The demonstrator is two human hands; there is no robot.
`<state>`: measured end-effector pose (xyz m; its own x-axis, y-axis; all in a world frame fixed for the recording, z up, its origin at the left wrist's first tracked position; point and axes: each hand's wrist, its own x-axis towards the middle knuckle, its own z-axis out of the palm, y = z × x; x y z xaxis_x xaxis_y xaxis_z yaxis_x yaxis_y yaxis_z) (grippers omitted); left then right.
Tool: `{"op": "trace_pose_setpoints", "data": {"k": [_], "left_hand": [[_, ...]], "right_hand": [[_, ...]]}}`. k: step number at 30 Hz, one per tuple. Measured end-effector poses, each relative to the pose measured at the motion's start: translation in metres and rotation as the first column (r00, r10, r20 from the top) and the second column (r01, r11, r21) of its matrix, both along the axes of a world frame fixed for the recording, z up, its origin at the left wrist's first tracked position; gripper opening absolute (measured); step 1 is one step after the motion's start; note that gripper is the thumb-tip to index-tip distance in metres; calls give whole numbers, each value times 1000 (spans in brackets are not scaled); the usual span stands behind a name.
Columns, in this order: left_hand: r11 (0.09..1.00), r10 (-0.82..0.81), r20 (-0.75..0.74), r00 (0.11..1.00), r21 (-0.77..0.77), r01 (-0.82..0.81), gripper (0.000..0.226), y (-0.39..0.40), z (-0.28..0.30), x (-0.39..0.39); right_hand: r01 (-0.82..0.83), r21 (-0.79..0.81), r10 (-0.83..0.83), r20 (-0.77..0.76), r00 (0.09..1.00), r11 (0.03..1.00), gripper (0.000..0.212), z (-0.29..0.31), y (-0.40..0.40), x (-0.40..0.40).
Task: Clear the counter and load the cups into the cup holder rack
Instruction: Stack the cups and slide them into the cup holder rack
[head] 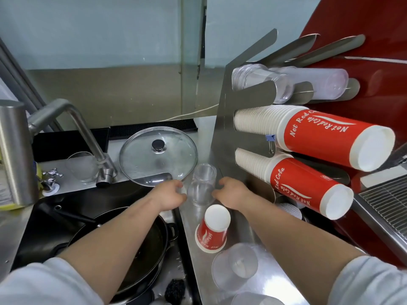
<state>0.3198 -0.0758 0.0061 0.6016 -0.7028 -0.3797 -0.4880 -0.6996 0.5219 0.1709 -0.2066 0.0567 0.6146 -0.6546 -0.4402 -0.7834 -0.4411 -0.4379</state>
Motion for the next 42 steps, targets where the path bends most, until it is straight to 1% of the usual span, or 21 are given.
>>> {"op": "trace_pose_setpoints", "data": {"k": [3,5,8,10,13,16,18,20,22,27,33,37,42], "left_hand": [[990,-116,2,993,78,116,44,11,14,0],[979,-192,-9,981,66,192,40,17,25,-4],[962,-273,-26,962,7,273,38,26,39,-17],[954,-298,-48,953,-50,295,40,32,45,-27],[941,-329,-51,943,-106,323,49,42,49,-43],[928,-355,-47,934,-143,345,62,49,45,-59],[926,-351,-33,936,-163,341,70,50,40,-68],[933,-317,-57,947,-199,300,72,49,34,-76],[933,-295,-65,953,-236,273,69,46,30,-82],[923,-282,3,959,-272,272,57,40,26,-90],[904,-258,44,965,-341,258,55,44,49,-90],[867,-223,44,974,-447,219,53,56,79,-95],[789,-151,68,986,-593,162,55,74,122,-117]], "right_hand": [[-27,42,25,45,999,999,40,15,9,-10],[-38,69,30,107,994,997,37,23,16,-15],[-51,111,31,178,984,993,45,31,23,-25],[-65,138,36,202,979,988,49,34,28,-34],[-103,119,79,189,979,987,52,37,29,-51],[-188,48,180,135,974,981,54,34,31,-67],[-244,22,240,113,964,970,47,31,32,-77],[-272,35,267,112,957,962,41,30,34,-82],[-270,28,264,132,955,962,44,27,35,-84],[-264,2,259,191,947,964,43,19,35,-89],[-249,-36,247,338,908,968,48,25,37,-92],[-216,-62,218,490,844,974,57,41,45,-99],[-216,-86,215,687,694,973,60,74,59,-117]]}}
